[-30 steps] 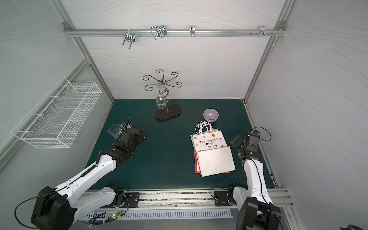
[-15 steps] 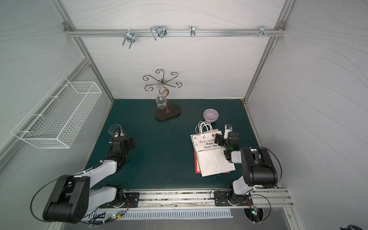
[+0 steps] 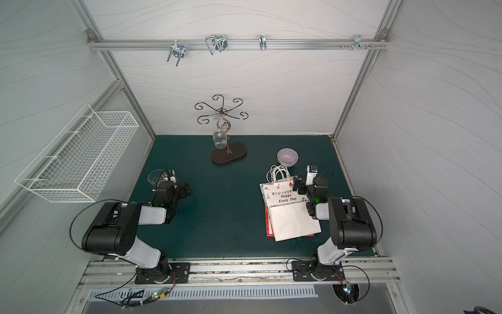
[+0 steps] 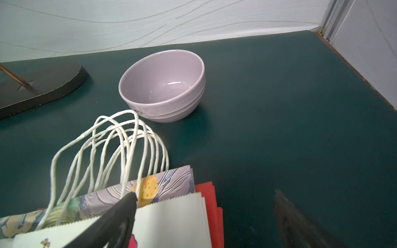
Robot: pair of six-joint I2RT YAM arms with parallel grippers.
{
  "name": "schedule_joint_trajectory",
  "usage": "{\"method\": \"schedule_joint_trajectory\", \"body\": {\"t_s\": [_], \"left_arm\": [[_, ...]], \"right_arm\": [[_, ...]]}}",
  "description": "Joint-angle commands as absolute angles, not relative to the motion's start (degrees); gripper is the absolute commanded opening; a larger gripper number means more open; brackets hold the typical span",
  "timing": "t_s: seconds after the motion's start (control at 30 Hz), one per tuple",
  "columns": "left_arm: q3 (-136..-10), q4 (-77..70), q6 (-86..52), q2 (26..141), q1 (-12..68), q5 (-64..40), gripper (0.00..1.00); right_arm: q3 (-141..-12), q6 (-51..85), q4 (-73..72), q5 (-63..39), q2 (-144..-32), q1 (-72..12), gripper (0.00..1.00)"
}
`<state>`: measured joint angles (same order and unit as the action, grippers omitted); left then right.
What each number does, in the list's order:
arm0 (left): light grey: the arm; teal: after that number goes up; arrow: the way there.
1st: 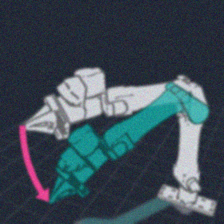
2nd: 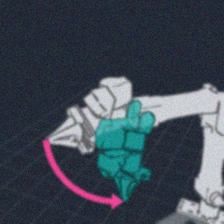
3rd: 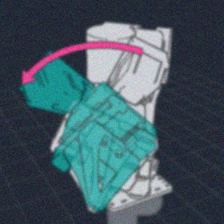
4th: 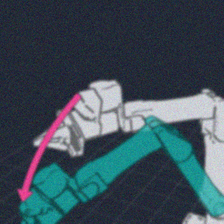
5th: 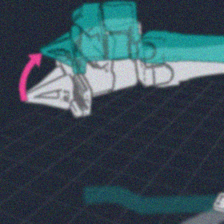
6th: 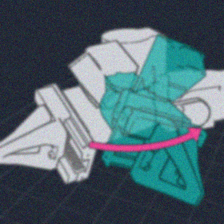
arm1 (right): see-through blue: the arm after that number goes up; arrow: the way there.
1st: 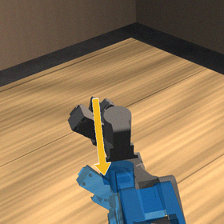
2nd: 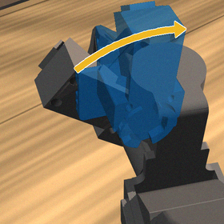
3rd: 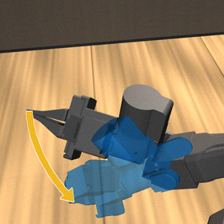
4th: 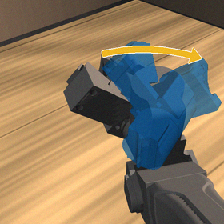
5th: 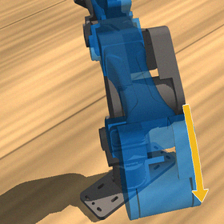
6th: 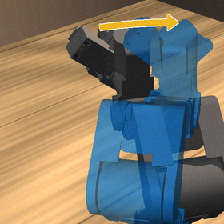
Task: Put away the paper bag
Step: Reset both arms
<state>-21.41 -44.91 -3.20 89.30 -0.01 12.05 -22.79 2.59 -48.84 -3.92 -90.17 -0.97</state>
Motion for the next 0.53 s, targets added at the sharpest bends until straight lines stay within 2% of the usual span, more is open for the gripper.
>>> {"method": "schedule_joint_trajectory", "body": {"t_s": [0.0, 0.3, 0.5], "left_arm": [[-23.9, -47.8, -2.7, 88.7, -0.4, 10.8, 1.0], [-25.3, -46.3, -2.7, 89.7, -0.4, 10.4, 1.0], [-23.9, -48.2, -2.3, 88.8, -0.5, 9.5, 1.0]], "right_arm": [[-23.7, 3.0, -49.7, -4.8, -90.8, -0.9, 0.99], [-24.0, 2.9, -49.3, -4.3, -90.8, -1.0, 0.99], [-24.6, 1.2, -47.6, 0.6, -90.3, -3.4, 0.99]]}}
